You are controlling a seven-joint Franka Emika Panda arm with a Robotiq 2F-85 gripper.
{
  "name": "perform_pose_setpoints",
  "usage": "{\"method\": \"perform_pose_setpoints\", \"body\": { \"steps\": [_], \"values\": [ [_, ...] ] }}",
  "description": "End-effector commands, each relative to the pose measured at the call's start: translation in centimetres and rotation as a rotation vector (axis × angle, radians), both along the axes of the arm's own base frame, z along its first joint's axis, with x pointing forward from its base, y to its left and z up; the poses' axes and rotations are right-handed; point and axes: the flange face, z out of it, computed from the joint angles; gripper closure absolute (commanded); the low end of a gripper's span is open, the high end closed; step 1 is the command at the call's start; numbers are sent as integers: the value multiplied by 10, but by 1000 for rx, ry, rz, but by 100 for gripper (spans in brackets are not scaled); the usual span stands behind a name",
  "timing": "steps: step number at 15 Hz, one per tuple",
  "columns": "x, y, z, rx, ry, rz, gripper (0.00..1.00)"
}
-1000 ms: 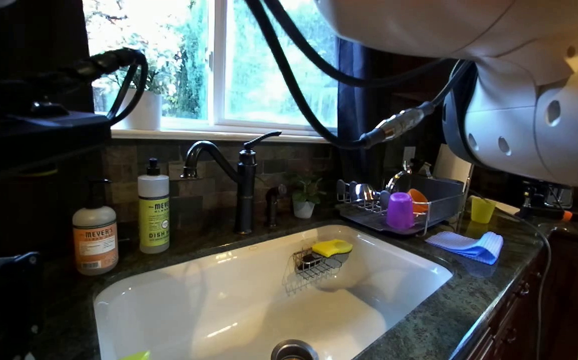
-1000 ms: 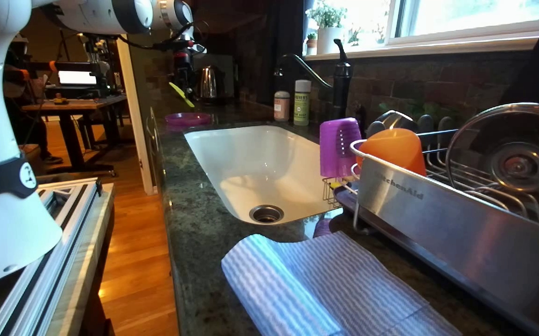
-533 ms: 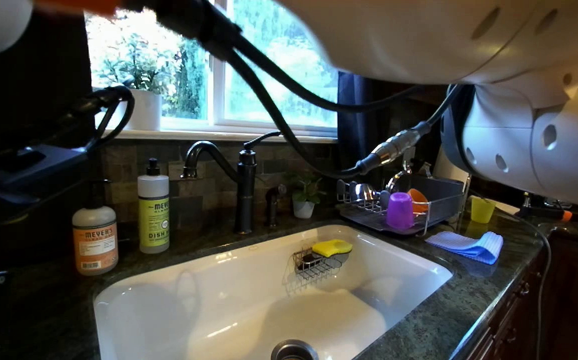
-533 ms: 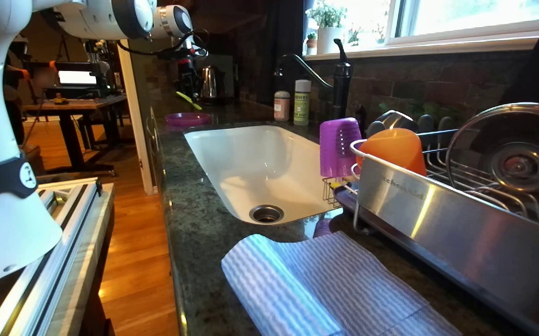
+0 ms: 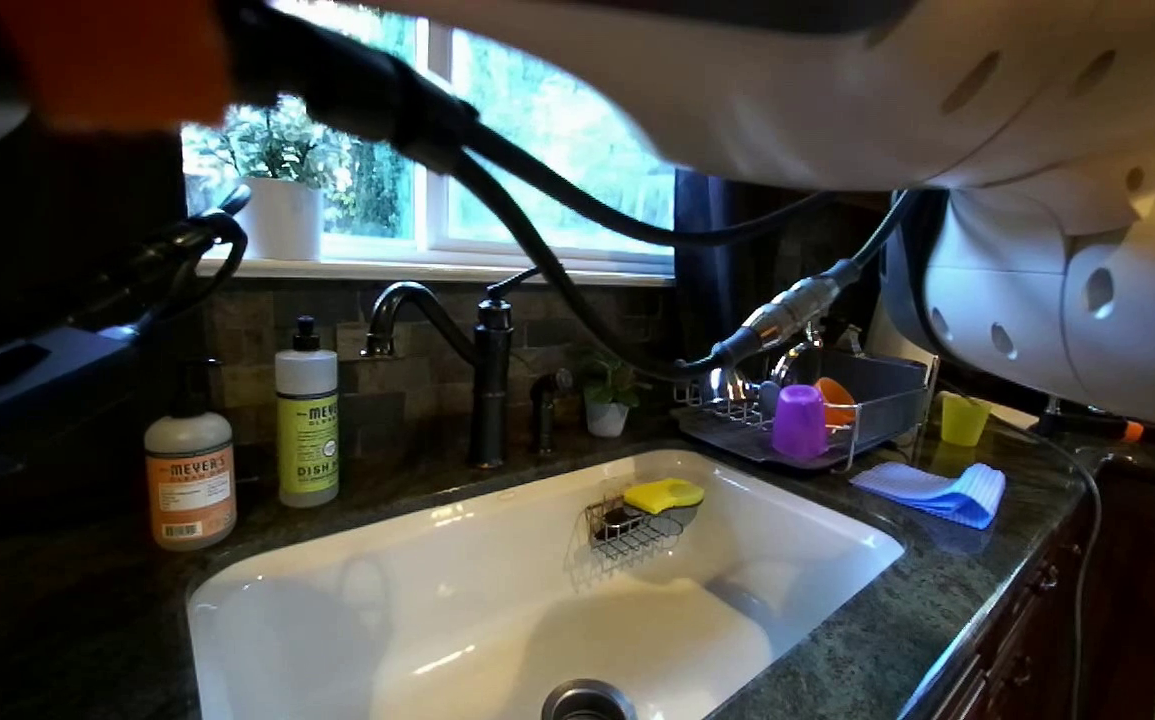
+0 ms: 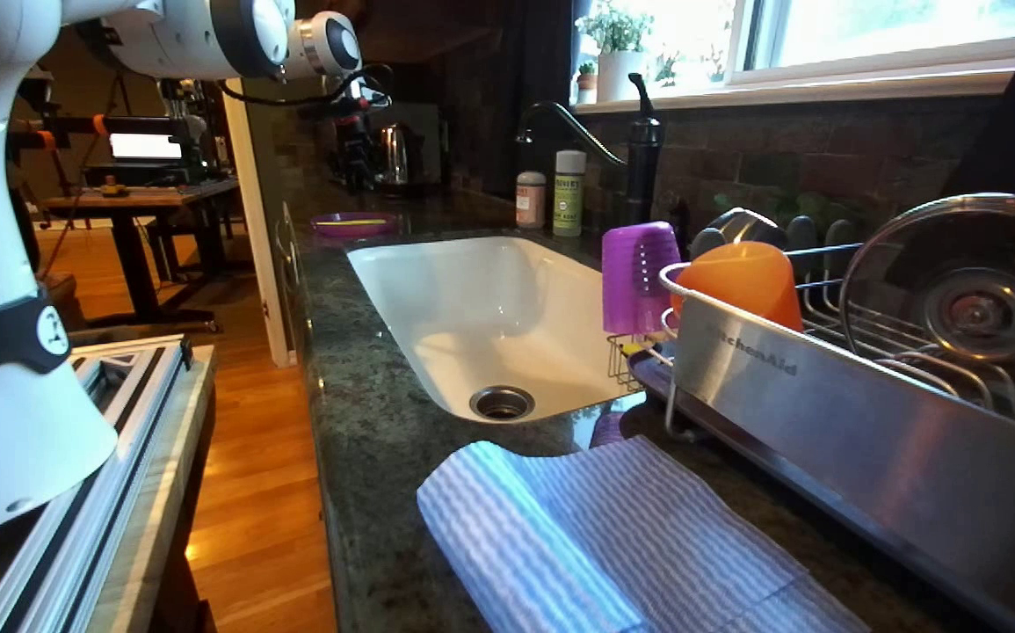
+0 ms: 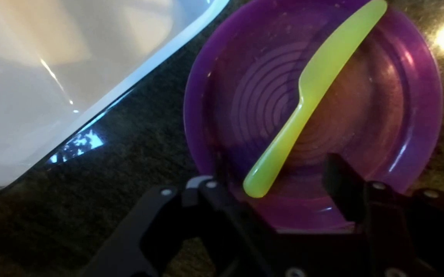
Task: Put the knife on the plate
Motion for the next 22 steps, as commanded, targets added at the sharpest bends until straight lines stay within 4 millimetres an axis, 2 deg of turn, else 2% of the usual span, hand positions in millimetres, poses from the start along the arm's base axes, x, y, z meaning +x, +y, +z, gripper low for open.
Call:
{"method": "perform_pose_setpoints", "body": {
  "steps": [1, 4, 10, 11, 13, 15, 17, 20, 22],
  "values": [
    [-11, 8, 17, 29, -39, -33, 2],
    [-23, 18, 51, 96, -81, -55, 0],
    [-53, 23, 130, 199, -252, -330, 0],
    [-42, 23, 114, 189, -196, -253, 0],
    [-51, 24, 132, 216, -225, -294, 0],
    [-47, 22, 131, 206, -245, -325, 0],
    [-38, 14, 154, 259, -272, -471, 0],
    [-45, 3, 191, 284, -319, -623, 0],
    [-56, -3, 217, 301, -355, -725, 0]
  ]
}}
